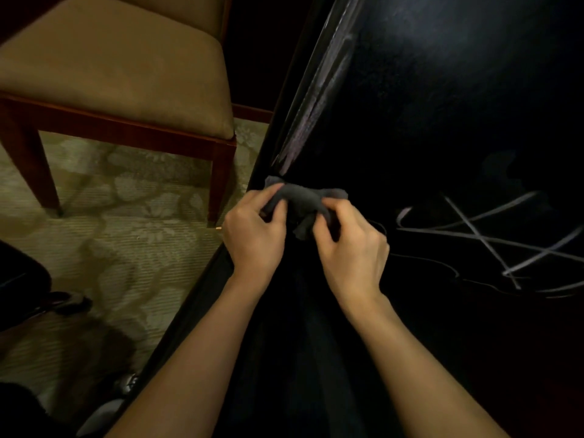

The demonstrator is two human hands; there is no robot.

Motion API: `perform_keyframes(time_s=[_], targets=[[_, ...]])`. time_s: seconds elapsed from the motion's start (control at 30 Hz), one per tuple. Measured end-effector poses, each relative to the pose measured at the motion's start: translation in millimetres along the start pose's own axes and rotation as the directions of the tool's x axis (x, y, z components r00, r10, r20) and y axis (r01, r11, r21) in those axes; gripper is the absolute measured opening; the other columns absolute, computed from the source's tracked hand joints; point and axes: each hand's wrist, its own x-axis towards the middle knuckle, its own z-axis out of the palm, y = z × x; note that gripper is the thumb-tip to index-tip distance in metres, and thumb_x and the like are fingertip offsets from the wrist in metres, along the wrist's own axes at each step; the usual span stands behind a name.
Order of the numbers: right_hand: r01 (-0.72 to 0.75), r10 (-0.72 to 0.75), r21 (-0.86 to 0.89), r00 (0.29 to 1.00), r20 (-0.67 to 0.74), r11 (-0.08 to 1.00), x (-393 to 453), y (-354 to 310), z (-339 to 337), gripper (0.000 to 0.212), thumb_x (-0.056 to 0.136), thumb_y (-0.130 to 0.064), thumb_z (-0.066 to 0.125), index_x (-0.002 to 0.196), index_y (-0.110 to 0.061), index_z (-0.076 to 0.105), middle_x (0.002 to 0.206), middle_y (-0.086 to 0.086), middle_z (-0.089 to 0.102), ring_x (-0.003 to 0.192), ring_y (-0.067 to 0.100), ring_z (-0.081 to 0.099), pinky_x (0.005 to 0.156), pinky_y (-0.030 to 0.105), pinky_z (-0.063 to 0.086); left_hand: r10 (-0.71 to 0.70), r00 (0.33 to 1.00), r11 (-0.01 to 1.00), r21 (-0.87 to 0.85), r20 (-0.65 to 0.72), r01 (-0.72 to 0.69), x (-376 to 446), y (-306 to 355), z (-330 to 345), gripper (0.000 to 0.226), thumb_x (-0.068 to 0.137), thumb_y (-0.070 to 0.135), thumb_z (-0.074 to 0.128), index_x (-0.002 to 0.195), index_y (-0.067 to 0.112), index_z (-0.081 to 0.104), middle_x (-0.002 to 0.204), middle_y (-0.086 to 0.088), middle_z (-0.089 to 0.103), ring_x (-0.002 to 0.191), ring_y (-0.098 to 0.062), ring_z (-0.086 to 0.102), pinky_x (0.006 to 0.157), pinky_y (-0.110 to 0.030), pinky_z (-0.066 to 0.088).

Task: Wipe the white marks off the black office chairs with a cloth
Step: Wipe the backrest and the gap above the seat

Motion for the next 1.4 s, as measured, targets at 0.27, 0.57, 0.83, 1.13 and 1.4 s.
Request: perform_keyframes(time_s=[0.27,0.57,0.83,1.13,1.4], targets=[[-0.204,0.225,-0.133,0.961,0.161,0.970,-5.4,14.0,50.6,0.024,0.092,-0.026,0.066,0.116,-0.022,0.068,0.096,0.001,0.075,0.078,0.030,0.071,0.062,0.035,0.050,-0.110,0.993,0.983,0.155,0.052,0.101,6.1,-20.5,24.7,0.031,0.094,0.021,0.064,0.124,0.023,0.071,0.104,0.006,0.069,0.086,-0.008,0.062,0.074,-0.035,0.053],[-0.340,0.338,-0.029,0.915,0.219,0.940,-5.1,-3.5,52.0,0.029,0.091,-0.026,0.063,0.120,-0.022,0.067,0.106,0.003,0.073,0.092,0.027,0.069,0.073,0.035,0.051,-0.058,0.987,0.953,0.303,0.152,0.009,20.4,-21.1,-2.3,0.028,0.088,0.027,0.067,0.114,0.021,0.073,0.103,-0.002,0.072,0.095,-0.025,0.067,0.081,-0.038,0.055],[-0.315,0.336,-0.119,0.896,0.291,0.942,-8.2,-5.2,77.7,0.033,0.098,-0.026,0.056,0.130,-0.023,0.062,0.120,0.002,0.067,0.099,0.027,0.067,0.076,0.037,0.051,-0.148,0.968,0.912,0.407,0.200,0.055,28.4,-40.2,3.6,0.031,0.093,0.026,0.065,0.124,0.025,0.069,0.117,-0.002,0.069,0.106,-0.023,0.066,0.084,-0.037,0.054],[-0.251,0.241,0.079,0.964,0.114,0.965,-4.7,-24.9,65.1,0.026,0.091,-0.021,0.064,0.116,-0.016,0.070,0.108,0.000,0.072,0.087,0.024,0.069,0.068,0.032,0.052,0.111,0.988,0.981,0.150,0.112,-0.127,35.5,-46.2,-7.8,0.028,0.088,0.010,0.066,0.114,0.012,0.075,0.101,-0.002,0.070,0.092,-0.017,0.066,0.082,-0.032,0.054],[-0.470,0.477,-0.113,0.804,0.354,0.876,-10.8,-3.3,79.5,0.035,0.097,-0.028,0.054,0.132,-0.023,0.060,0.118,0.005,0.069,0.105,0.026,0.065,0.076,0.032,0.045,-0.095,0.960,0.832,0.550,0.265,-0.070,26.0,-39.5,4.5,0.032,0.094,0.027,0.061,0.125,0.023,0.068,0.116,-0.001,0.065,0.102,-0.026,0.064,0.072,-0.033,0.043]])
